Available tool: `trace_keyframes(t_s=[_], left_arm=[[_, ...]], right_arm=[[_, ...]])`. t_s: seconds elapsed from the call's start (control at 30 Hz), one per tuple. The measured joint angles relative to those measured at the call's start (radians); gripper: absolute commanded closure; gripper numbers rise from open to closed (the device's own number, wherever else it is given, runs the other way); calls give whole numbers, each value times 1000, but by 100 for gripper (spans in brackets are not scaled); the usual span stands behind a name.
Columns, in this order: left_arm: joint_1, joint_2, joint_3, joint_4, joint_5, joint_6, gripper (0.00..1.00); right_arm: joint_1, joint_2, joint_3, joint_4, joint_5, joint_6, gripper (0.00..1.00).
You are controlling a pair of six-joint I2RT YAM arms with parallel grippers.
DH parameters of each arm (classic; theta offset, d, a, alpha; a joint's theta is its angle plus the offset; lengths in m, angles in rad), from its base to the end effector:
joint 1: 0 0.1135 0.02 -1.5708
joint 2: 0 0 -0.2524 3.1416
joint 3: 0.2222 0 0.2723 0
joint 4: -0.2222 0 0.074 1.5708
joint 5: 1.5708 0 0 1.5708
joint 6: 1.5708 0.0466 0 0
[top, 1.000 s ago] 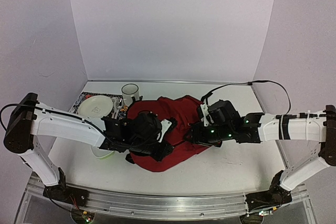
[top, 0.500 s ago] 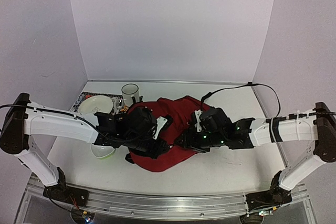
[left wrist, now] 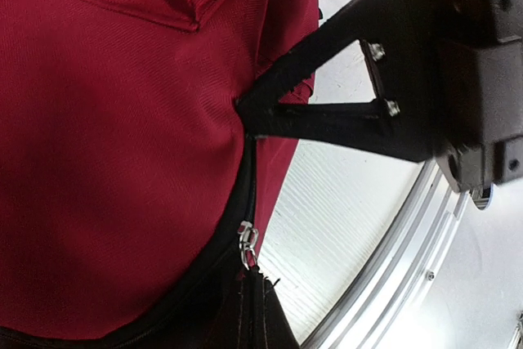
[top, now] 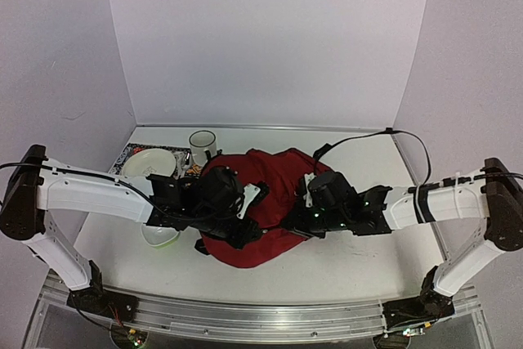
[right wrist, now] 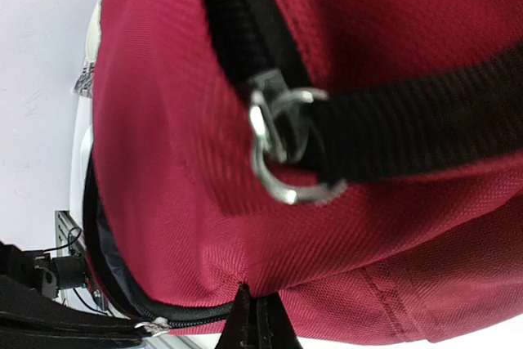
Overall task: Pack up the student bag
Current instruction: Zip the largest pocket of the bag in the student bag.
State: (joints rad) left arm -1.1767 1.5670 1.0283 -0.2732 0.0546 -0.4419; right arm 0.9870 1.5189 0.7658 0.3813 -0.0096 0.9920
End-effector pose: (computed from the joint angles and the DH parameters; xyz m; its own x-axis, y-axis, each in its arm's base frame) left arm 0.1362 -0.3341 0.1937 -0.6523 0.4565 -0.6051 0.7273 0.6017 -0.3301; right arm 0.1948 0.2957 0.1839 -0.8121 0.2893 -0.5067 -0.2915 0.5512 0.7818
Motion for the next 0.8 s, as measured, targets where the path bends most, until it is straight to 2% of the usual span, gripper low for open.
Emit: trace_keyframes(t_s=[0.23,0.47,0.63,0.67,0.8], left_arm=[[11,-12,1,-15,-5,1,100],[47,-42,5,-78,-45,9,100],[63,-41,21,-75,-55,31,100],[64,-34,35,-80,-53,37,100],[70,12,98,-103,-14,55,100]], right_arm=[[-101,-31,-20,-39,-16,-45,100],[-309,-132,-17,-212,23,-176,100],[-401,-159,25,-321,9,-279,100],[-409,-159,39,-336,3,-298,98],[-415,-165,76,-373,-35,-355,74]])
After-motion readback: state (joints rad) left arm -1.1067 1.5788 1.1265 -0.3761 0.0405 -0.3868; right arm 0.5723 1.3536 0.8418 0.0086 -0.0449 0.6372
